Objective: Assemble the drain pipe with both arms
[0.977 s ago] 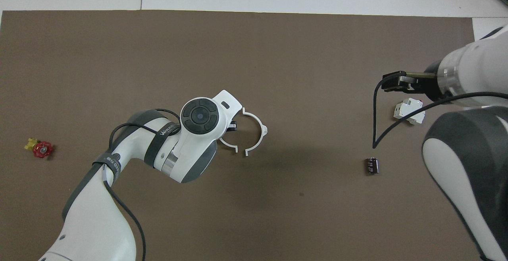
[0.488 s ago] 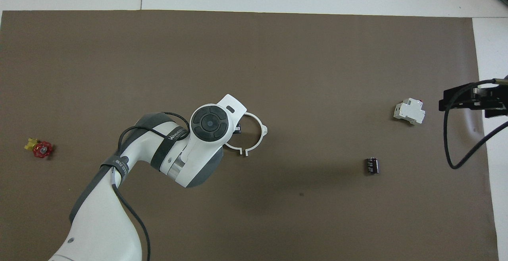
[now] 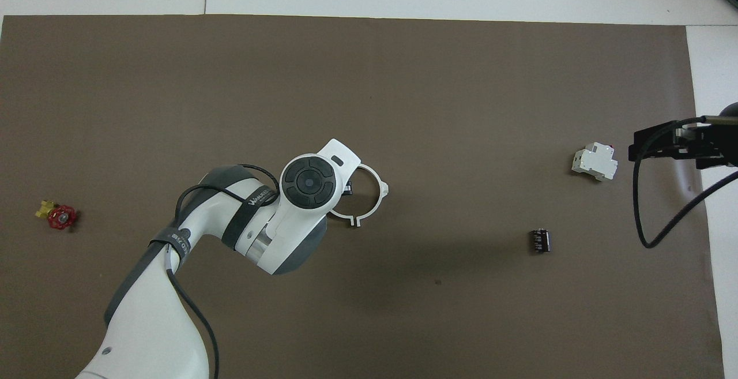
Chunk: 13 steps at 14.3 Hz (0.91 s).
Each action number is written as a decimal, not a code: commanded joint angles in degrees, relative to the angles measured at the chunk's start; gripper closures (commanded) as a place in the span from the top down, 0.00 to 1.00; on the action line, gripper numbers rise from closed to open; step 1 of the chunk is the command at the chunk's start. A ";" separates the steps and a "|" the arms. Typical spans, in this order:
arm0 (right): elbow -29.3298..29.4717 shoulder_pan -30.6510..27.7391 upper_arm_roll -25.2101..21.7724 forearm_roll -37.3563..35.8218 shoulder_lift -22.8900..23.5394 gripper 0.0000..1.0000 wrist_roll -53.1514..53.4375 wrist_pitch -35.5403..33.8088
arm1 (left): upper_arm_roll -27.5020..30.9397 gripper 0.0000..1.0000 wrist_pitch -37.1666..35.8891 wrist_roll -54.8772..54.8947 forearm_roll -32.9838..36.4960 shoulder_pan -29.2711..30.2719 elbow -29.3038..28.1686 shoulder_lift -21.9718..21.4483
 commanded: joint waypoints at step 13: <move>-0.89 -1.00 -0.11 -1.20 -0.15 1.00 -0.55 -0.11 | 0.89 0.00 0.79 -1.85 2.80 -1.88 -1.63 -1.11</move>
